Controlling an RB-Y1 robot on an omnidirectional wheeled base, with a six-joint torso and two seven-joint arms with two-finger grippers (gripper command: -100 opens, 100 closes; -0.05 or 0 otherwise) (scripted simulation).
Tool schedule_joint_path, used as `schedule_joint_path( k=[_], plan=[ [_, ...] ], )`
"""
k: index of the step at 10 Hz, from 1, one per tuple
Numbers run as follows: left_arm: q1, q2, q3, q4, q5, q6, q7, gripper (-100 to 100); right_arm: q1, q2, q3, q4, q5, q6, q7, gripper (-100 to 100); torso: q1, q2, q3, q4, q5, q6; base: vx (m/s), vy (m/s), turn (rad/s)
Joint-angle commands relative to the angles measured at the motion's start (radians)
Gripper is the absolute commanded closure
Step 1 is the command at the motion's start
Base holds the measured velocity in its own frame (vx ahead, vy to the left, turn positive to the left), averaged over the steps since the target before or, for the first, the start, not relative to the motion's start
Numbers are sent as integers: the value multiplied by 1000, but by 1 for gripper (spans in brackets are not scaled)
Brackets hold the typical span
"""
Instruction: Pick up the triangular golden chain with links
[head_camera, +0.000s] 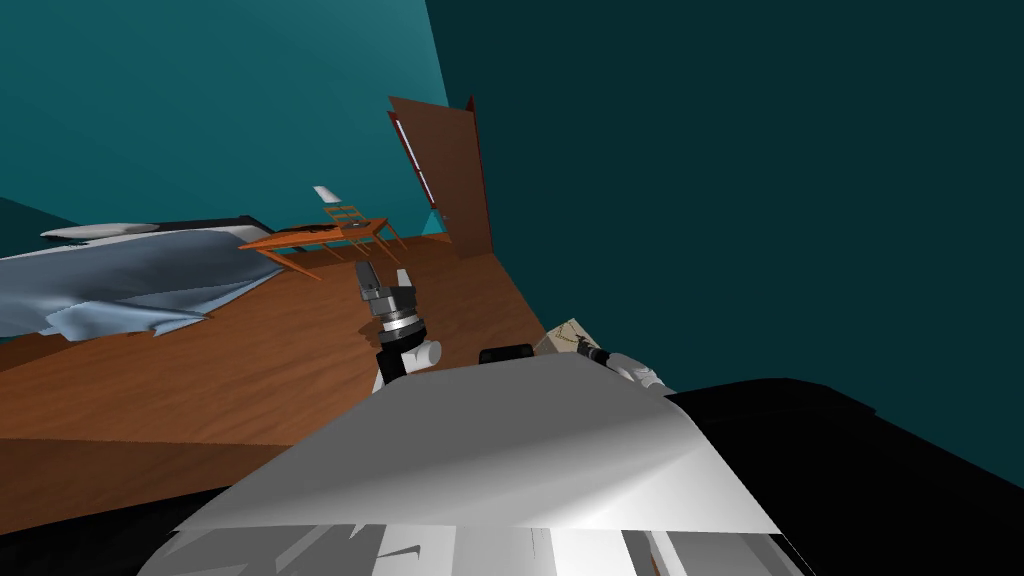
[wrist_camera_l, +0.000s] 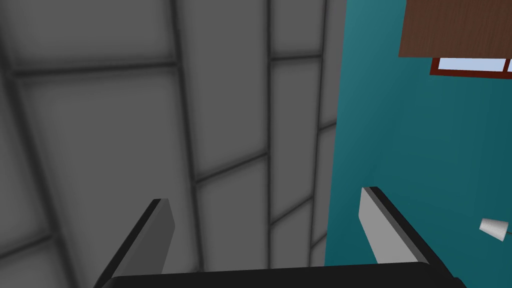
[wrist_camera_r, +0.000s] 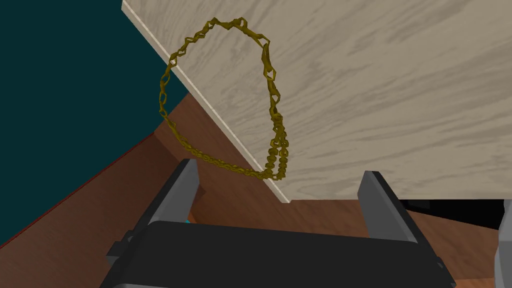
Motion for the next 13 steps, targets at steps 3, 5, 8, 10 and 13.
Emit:
schedule_joint_path(
  k=[3, 5, 8, 10, 13],
  plan=[
    [0, 0, 0, 0, 0, 0, 0, 0, -20, -13, 54, 78, 49, -4, 46, -100, 1, 0, 0, 0, 0, 0, 60, -7, 107],
    [0, 0, 0, 0, 0, 0, 0, 0, -14, -14, 55, 72, 49, -4, 46, -100, 0, -1, -1, 0, 0, 0, 59, -14, 67],
    [0, 0, 0, 0, 0, 0, 0, 0, -36, 39, 64, 104, 64, 22, 54, -100, -1, 3, 2, 1, 0, 0, 4, -40, 44],
    [0, 0, 0, 0, 0, 0, 0, 0, -51, 75, 68, 126, 73, 38, 59, -100, -3, 4, 2, 1, -1, 0, -11, -46, 61],
    [0, 0, 0, 0, 0, 0, 0, 0, -45, 61, 70, 113, 69, 38, 56, 100, 1, 4, 2, 1, 0, 0, -3, -2, 9]
  ],
)
